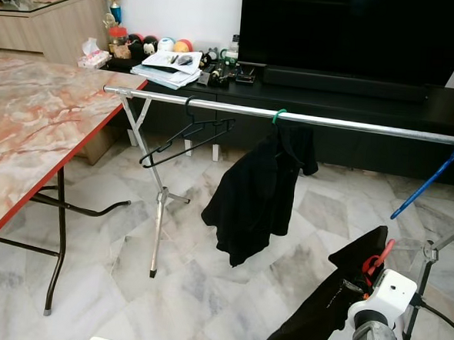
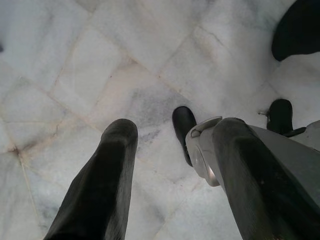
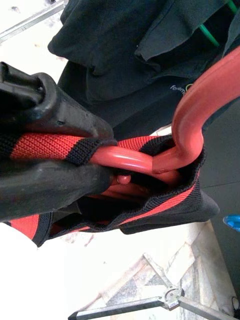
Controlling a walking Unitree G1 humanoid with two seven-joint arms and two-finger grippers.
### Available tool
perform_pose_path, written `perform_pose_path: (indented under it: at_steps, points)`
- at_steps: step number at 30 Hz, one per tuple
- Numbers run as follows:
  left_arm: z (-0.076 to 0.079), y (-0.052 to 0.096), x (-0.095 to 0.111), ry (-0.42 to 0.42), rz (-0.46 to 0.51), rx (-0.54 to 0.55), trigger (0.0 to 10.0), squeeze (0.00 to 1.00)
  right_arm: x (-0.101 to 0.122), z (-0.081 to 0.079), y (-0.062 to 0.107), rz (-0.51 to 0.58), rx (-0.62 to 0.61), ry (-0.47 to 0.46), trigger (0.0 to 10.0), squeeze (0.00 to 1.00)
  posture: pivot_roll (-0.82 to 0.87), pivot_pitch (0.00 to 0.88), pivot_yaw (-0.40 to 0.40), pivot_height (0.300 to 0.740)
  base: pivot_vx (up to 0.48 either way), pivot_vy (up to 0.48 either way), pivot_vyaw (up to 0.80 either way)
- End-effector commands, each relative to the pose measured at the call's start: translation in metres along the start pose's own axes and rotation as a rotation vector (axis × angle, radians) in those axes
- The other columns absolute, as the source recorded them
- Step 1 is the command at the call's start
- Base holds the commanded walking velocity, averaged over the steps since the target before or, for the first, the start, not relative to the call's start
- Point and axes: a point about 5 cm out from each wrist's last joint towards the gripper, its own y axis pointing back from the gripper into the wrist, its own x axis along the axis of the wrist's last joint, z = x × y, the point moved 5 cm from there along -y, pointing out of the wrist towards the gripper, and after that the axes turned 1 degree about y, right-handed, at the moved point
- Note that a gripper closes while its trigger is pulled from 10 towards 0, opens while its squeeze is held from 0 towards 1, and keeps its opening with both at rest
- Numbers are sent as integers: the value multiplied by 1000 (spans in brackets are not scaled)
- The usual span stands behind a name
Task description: Hang hanger
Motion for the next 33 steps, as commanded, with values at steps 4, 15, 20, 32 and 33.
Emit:
perform_pose_path:
  at_steps: [4,15,20,32,33]
  points:
    - [-4,2,-8,10,-31,13,10000,0,5,-1,-1,23,3,1,10000,0,24,58,27,740,0,148,0]
    - [-5,3,-11,8,-37,19,10000,0,5,-2,-1,22,4,-2,10000,0,26,58,28,740,0,300,0]
    - [-5,3,-10,5,-37,17,10000,0,4,-2,-1,21,3,-3,10000,0,25,58,29,740,0,296,0]
    - [-5,2,-8,5,-29,15,10000,0,4,-3,-1,20,3,-3,10000,0,26,60,30,740,0,298,0]
    - [-5,2,-7,5,-28,14,10000,0,4,-3,-1,20,3,-4,10000,0,26,60,30,740,0,300,0]
